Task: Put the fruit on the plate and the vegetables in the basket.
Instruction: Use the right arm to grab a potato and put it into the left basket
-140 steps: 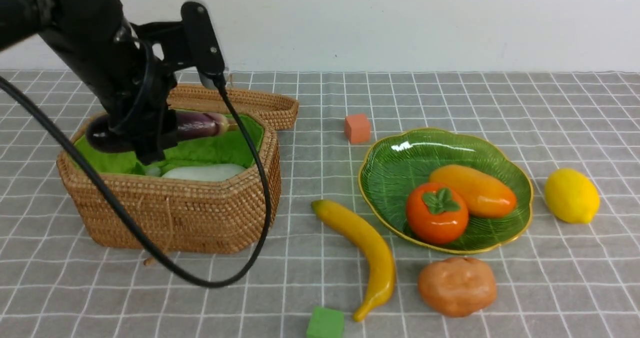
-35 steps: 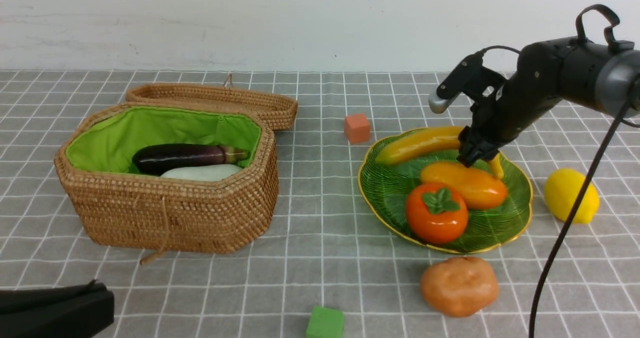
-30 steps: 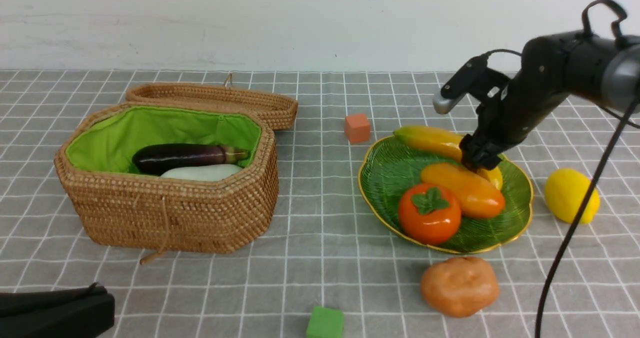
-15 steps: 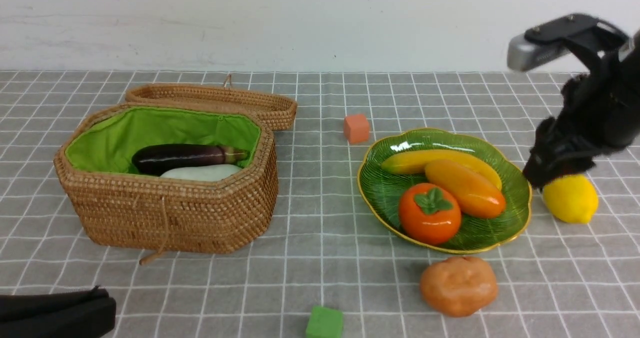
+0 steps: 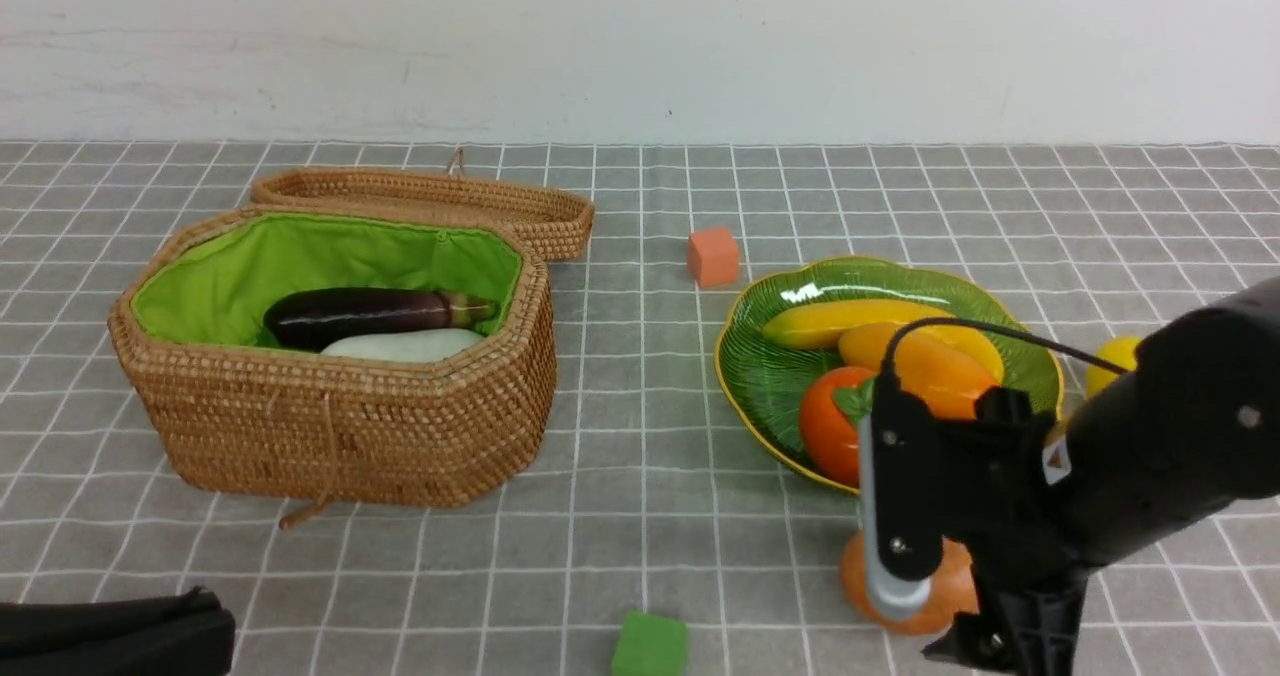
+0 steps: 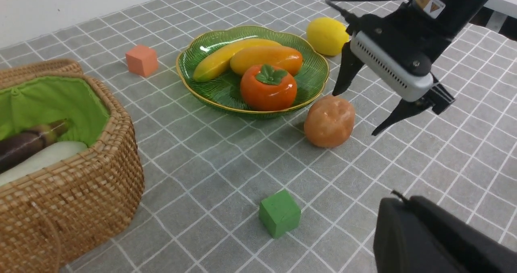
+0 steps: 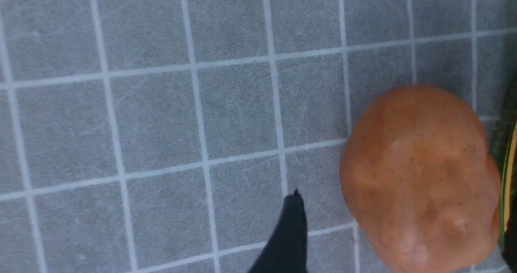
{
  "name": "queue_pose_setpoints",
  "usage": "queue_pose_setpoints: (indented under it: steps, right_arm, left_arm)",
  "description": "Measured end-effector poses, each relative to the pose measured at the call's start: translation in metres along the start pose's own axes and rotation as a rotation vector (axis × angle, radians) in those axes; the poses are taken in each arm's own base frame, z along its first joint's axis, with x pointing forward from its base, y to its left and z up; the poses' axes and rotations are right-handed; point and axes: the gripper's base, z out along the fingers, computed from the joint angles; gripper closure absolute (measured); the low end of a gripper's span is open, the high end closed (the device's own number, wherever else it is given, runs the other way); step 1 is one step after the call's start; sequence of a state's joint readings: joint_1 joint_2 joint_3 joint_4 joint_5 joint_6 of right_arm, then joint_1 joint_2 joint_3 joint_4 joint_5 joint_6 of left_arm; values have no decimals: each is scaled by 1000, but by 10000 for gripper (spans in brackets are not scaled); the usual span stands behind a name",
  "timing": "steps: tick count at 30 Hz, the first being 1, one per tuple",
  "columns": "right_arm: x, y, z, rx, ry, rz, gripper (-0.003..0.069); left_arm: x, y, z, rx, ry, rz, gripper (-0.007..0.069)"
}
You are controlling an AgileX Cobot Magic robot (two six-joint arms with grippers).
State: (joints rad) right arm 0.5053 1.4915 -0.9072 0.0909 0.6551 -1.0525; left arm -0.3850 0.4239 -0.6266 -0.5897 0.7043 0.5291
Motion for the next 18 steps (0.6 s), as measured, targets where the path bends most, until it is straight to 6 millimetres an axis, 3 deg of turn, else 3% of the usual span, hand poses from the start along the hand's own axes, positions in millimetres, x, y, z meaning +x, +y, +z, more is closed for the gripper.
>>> queue_pose_setpoints:
  steps: [8,18]
  right_arm:
    - [4,-8,31,20,64,-72,17]
    - [2,-8,35,-2,56,-35,37]
  left_arm:
    - [2,-1,0,12,21,0,638]
    - [2,-1,0,15,25,0,634]
